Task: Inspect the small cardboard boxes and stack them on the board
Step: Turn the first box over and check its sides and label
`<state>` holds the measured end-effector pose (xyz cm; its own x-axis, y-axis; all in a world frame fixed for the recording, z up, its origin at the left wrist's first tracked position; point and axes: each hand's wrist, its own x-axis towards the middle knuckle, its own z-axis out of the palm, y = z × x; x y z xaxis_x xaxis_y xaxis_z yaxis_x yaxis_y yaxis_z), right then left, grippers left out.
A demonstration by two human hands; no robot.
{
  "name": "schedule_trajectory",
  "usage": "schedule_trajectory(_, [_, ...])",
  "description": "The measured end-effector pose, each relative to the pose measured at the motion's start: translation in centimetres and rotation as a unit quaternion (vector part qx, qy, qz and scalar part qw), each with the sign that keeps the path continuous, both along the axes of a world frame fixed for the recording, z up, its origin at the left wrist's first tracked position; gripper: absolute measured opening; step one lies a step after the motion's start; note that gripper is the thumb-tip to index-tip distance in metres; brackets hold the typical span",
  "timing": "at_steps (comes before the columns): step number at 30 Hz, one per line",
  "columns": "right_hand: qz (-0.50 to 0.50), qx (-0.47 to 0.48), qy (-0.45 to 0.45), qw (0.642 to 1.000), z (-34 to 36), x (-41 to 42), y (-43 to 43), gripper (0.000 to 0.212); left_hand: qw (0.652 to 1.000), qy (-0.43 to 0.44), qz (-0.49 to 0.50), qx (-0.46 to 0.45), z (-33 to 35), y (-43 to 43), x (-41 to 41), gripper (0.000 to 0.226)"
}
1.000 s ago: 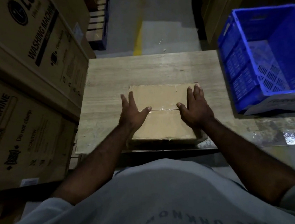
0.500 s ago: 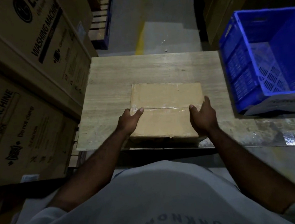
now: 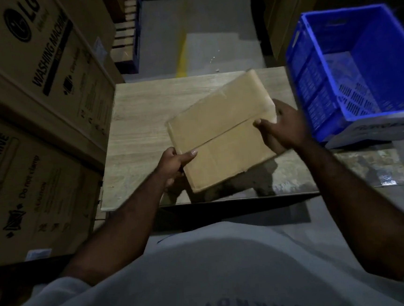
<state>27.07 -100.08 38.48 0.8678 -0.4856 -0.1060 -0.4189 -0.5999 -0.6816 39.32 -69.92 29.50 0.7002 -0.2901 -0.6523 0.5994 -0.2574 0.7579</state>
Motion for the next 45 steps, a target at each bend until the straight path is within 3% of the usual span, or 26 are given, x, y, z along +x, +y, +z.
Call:
schedule_trajectory(3, [0.078,-0.059,0.007,0.995,3.8,1.8,-0.6,0.072,0.995,0.078,-0.008,-0.065,0.3,-0.9,-1.5,0.051])
schedule_trajectory(7, [0.180,-0.145,0.034,0.972,7.4,3.4,0.4,0.077,0.983,0.170,0.014,-0.070,-0.6,-2.9,-4.6,0.042])
schedule_trajectory(12, [0.249,-0.228,0.020,0.941,7.4,3.6,4.2,0.080,0.976,0.215,0.007,-0.021,-1.5,-2.5,-6.6,0.058])
schedule_trajectory(17, [0.305,-0.272,-0.008,0.913,7.1,3.5,7.2,0.078,0.968,0.206,-0.131,0.066,-1.9,-1.2,-7.4,0.082])
schedule_trajectory(22, [0.379,-0.284,-0.015,0.881,6.7,3.4,7.0,0.076,0.957,0.127,-0.243,0.097,1.3,-3.1,-8.3,0.079])
schedule_trajectory(27, [0.403,-0.297,-0.069,0.863,4.5,1.9,5.4,0.071,0.903,-0.143,-0.390,0.108,8.3,-5.4,-9.5,0.039])
schedule_trajectory(30, [0.393,-0.283,-0.099,0.869,4.0,0.8,5.9,0.064,0.823,-0.371,-0.394,0.173,12.1,-4.9,-10.4,0.030])
schedule_trajectory(33, [0.375,-0.266,-0.119,0.880,3.8,-0.3,6.5,0.058,0.699,-0.625,-0.298,0.178,14.5,-3.6,-10.1,0.026])
schedule_trajectory(35, [0.355,-0.256,-0.118,0.891,3.6,-1.0,7.0,0.062,0.638,-0.709,-0.250,0.168,14.9,-3.2,-9.4,0.026])
schedule_trajectory(38, [0.344,-0.268,-0.100,0.894,3.5,-1.8,7.4,0.065,0.625,-0.701,-0.231,0.252,13.9,-2.9,-8.5,0.053])
schedule_trajectory(41, [0.318,-0.243,-0.082,0.913,3.6,-2.6,7.0,0.073,0.653,-0.584,-0.307,0.372,12.2,-2.6,-8.1,0.102])
schedule_trajectory(43, [0.295,-0.233,-0.065,0.925,3.5,-3.3,6.6,0.079,0.657,-0.526,-0.345,0.416,11.5,-2.6,-8.0,0.118])
schedule_trajectory(45, [0.262,-0.237,-0.049,0.934,3.3,-4.0,6.2,0.086,0.643,-0.522,-0.350,0.438,11.3,-2.9,-7.9,0.126])
